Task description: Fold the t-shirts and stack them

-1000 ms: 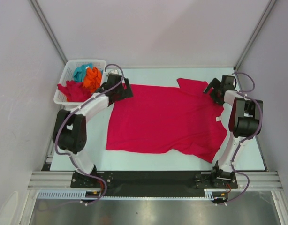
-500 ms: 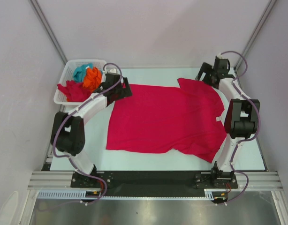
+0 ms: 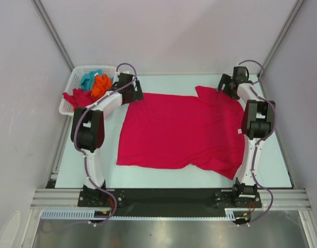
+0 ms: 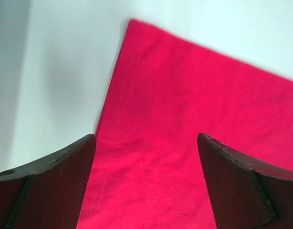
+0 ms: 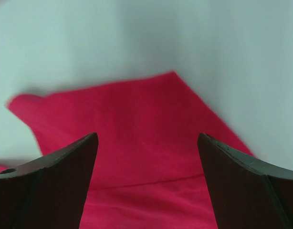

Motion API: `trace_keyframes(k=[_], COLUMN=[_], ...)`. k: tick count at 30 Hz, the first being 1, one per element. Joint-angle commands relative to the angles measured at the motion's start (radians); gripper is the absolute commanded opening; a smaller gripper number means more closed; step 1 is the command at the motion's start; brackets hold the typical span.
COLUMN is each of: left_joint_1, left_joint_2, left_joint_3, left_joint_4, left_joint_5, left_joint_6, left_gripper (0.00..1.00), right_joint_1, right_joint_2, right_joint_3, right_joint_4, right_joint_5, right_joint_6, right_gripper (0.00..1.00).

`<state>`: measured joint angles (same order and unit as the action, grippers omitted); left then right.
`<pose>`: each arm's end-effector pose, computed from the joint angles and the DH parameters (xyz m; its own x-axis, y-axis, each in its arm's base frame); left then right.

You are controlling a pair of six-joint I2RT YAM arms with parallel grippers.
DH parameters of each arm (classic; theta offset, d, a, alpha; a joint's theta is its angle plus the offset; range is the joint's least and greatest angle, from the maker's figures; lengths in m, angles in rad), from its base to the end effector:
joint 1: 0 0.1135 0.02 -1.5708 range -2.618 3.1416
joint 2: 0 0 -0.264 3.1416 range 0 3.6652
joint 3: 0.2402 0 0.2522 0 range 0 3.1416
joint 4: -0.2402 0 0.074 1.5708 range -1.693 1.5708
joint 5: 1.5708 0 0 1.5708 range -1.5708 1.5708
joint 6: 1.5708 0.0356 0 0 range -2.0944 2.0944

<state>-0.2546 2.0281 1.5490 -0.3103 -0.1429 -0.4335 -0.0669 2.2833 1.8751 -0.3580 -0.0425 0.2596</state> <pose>0.4450 -0.1106 0.2131 -0.6874 -0.2507 -0.6816 -0.1504 0.9673 -0.2041 0.5191 -0.0333 0.1951 -0.6594 0.3012 -0.6888 0.2126 0.9535 0.2134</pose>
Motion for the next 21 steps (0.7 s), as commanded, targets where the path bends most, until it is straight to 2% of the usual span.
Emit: trace_keyframes(k=[1,7,14,21], left_joint_1=[0.000,-0.006,-0.077,-0.110], left_joint_2=[0.018,0.007,0.001,-0.097], left_joint_3=[0.025,-0.056,-0.162,-0.392], left_joint_4=[-0.018,-0.009,-0.006,0.027], left_joint_5=[0.031,0.088,0.092,0.080], left_joint_6=[0.032,0.018,0.003,-0.034], left_gripper=[0.93,0.93,0.93,0.91], right_joint_1=[0.026,0.036,0.049,0.064], right_joint_2=[-0.034,-0.108,-0.180,-0.314], right_joint_3=[-0.033,-0.213,-0.402,-0.648], right_joint_4=[-0.009,0.044,0.051,0.068], right_joint_5=[0.041,0.072,0.059,0.055], right_joint_6=[-0.028,0.004,0.047,0.082], right_gripper=[0.91,0.90,0.88,0.88])
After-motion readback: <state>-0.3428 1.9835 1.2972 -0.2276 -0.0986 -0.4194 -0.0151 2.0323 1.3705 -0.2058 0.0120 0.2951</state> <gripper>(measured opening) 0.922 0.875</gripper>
